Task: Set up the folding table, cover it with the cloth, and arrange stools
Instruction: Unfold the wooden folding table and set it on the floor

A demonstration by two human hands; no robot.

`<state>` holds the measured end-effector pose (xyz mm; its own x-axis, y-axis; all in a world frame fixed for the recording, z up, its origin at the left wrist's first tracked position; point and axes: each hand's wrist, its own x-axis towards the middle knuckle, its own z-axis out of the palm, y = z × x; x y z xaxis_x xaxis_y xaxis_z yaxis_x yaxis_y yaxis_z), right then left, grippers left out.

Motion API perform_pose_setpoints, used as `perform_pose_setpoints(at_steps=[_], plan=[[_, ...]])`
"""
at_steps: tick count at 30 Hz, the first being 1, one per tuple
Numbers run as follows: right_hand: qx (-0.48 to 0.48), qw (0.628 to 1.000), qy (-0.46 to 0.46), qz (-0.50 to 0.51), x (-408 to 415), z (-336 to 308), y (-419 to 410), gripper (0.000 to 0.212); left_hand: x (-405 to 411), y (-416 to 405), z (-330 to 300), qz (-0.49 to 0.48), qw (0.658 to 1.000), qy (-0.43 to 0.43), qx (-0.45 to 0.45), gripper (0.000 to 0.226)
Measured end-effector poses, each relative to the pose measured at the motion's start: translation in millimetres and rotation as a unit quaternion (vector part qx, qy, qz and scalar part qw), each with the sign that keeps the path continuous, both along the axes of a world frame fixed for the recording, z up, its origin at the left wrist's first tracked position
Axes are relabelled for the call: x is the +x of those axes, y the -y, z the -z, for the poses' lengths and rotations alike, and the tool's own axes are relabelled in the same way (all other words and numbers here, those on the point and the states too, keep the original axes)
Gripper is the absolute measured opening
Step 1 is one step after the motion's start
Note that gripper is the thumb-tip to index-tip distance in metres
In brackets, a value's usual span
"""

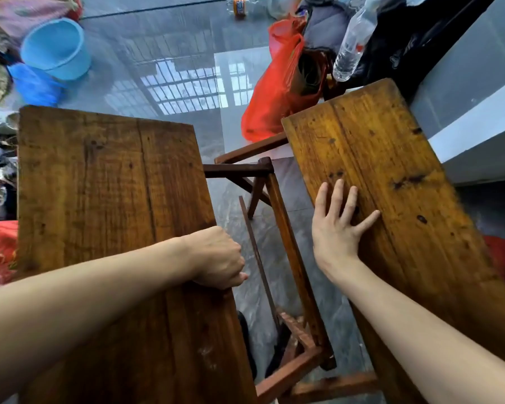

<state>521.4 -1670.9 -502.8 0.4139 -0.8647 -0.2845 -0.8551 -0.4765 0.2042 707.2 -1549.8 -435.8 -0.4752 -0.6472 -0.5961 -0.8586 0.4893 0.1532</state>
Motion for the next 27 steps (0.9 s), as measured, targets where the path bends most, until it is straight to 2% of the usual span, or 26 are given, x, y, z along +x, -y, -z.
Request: perform_pose_setpoints(at_steps=[5,10,14,19,27], plan=[[0.014,1.000,-0.012,0.000,-14,2,8,0.107,-6,-2,20,0.014,1.000,0.013,0.014,0.060],[0.005,1.000,-0.008,-0.003,-19,7,11,0.101,-3,-6,41,0.014,1.000,0.016,0.020,0.060],[0.010,1.000,-0.003,-0.008,-16,11,11,0.098,3,-6,50,0.025,0.999,0.024,0.020,0.070],[0.013,1.000,-0.001,-0.011,-15,20,9,0.103,4,-2,61,0.042,0.999,0.012,0.024,0.070],[0.020,1.000,0.000,-0.018,-15,25,6,0.109,23,-19,66,0.029,0.996,-0.024,0.078,0.084]])
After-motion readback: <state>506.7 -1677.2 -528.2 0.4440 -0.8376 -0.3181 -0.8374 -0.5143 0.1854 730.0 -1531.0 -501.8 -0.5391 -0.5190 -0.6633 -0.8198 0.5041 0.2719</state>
